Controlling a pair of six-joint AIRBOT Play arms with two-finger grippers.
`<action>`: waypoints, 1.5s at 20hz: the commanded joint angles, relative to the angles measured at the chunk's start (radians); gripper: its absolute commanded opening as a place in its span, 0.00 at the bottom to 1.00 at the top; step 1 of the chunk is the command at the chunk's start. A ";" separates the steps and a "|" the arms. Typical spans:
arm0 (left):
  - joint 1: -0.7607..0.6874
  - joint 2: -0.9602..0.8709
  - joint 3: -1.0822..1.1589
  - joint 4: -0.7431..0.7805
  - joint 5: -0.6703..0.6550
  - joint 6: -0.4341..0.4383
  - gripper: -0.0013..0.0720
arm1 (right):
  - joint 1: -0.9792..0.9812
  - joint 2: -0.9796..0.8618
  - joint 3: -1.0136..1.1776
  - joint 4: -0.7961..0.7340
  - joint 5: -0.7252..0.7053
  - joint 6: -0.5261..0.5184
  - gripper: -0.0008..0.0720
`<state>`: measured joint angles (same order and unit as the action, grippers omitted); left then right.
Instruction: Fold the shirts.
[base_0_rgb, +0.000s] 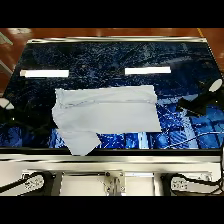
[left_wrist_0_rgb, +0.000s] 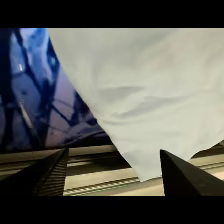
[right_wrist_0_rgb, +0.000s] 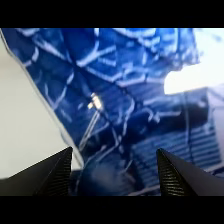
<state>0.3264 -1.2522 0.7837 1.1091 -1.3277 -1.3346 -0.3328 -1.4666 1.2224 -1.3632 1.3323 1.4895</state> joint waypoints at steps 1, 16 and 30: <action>0.031 0.076 -0.245 -0.130 0.114 0.075 0.92 | -0.045 0.009 -0.039 0.154 0.029 -0.009 0.89; -0.169 0.011 -0.306 -0.310 0.354 0.148 0.06 | -0.046 0.009 -0.117 0.169 0.006 -0.013 0.89; -0.119 0.145 -0.304 -0.310 0.269 0.182 0.06 | 0.060 0.000 -0.402 0.336 -0.237 -0.125 0.75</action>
<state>0.2058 -1.1160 0.4786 0.8005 -1.0554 -1.1545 -0.3271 -1.4658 0.8371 -1.0386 1.1728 1.3735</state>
